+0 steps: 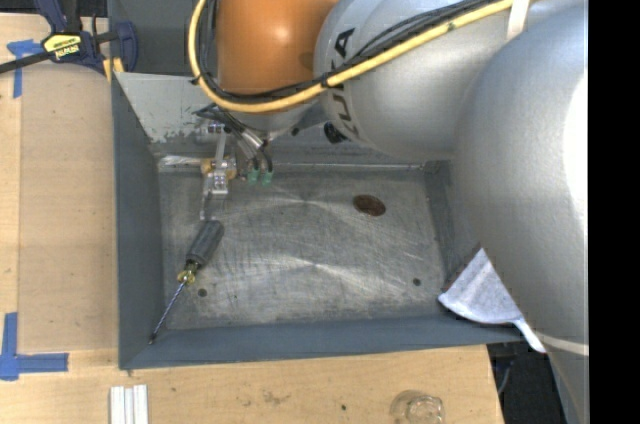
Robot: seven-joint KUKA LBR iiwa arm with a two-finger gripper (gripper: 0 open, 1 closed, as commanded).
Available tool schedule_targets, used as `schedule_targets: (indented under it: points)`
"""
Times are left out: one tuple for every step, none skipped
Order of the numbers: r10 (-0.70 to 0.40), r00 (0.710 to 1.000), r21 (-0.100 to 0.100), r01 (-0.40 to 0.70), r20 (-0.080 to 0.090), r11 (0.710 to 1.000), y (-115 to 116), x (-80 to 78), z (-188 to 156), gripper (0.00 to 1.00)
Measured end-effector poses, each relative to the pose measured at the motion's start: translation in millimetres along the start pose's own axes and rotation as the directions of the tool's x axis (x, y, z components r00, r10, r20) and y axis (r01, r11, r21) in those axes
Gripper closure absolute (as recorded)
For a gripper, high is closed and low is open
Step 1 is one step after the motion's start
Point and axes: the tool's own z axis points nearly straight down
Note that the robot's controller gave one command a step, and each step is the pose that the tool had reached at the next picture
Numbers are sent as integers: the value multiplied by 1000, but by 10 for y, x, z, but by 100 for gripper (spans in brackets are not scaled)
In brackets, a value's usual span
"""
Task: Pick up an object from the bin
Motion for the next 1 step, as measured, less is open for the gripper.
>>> schedule_targets:
  points:
    - [-85,996,1,85,-4,996,19,114,691,0]
